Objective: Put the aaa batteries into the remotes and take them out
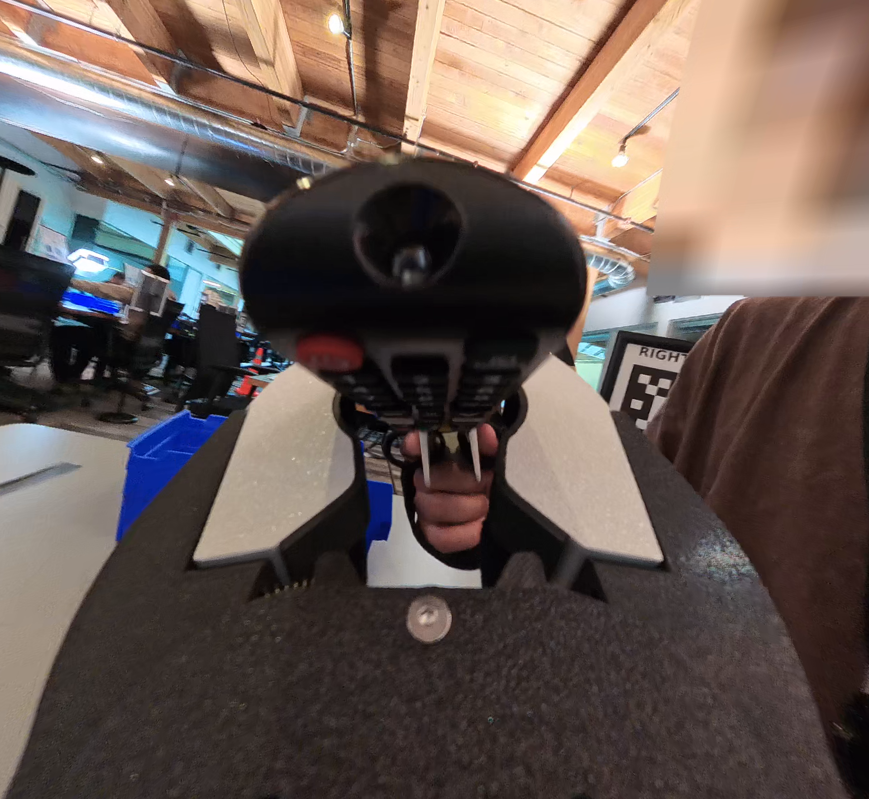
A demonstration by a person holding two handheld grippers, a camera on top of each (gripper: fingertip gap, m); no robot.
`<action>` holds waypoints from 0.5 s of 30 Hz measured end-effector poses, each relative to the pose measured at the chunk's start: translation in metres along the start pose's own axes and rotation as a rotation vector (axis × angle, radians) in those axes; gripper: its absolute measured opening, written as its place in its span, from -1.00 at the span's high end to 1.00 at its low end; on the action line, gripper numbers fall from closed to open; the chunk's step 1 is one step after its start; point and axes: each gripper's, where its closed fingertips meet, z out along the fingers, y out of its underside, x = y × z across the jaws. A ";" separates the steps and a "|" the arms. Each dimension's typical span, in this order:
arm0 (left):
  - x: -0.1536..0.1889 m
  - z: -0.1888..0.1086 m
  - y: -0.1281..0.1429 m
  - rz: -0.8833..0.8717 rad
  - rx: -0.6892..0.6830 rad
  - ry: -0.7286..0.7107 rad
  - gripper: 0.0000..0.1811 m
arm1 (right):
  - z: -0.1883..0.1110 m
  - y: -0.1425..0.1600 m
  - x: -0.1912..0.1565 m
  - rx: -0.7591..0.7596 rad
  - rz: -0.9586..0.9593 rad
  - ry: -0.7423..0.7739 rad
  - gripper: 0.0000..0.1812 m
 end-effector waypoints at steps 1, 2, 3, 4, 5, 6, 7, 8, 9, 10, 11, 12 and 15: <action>0.000 0.000 0.002 0.004 -0.005 -0.001 0.33 | 0.000 -0.003 -0.002 0.012 0.008 -0.011 1.00; 0.000 0.000 0.004 0.017 -0.016 -0.008 0.32 | -0.001 -0.005 0.000 0.015 0.006 -0.003 1.00; 0.001 0.001 0.005 0.025 -0.025 -0.008 0.33 | -0.002 -0.006 0.001 0.014 -0.003 0.004 1.00; 0.003 0.001 0.006 0.028 -0.028 -0.004 0.33 | -0.003 -0.006 0.001 0.008 -0.006 0.001 1.00; 0.004 0.001 0.005 0.029 -0.029 -0.001 0.33 | -0.004 -0.004 0.002 0.000 0.001 -0.001 1.00; 0.004 0.001 0.004 0.030 -0.029 -0.001 0.33 | -0.006 -0.005 0.002 0.006 0.006 -0.008 1.00; 0.004 0.001 0.003 0.030 -0.025 -0.002 0.33 | -0.009 -0.005 0.002 0.012 0.016 -0.015 1.00; 0.004 0.000 0.001 0.028 -0.016 -0.004 0.33 | -0.011 -0.003 0.004 0.006 0.023 -0.008 1.00; 0.004 -0.001 -0.001 0.024 -0.008 -0.002 0.33 | -0.014 -0.002 0.006 0.005 0.019 0.001 1.00; 0.003 -0.002 -0.002 0.021 -0.005 -0.003 0.33 | -0.016 -0.002 0.006 0.011 0.020 0.002 1.00; 0.002 -0.002 -0.002 0.022 -0.005 -0.006 0.33 | -0.016 0.000 0.007 0.001 0.019 0.006 1.00; 0.002 -0.002 0.000 0.018 -0.008 -0.005 0.33 | -0.016 0.002 0.008 -0.006 0.010 0.015 1.00; 0.003 0.001 0.010 0.018 -0.037 0.002 0.33 | -0.005 0.002 0.003 -0.003 0.013 -0.009 1.00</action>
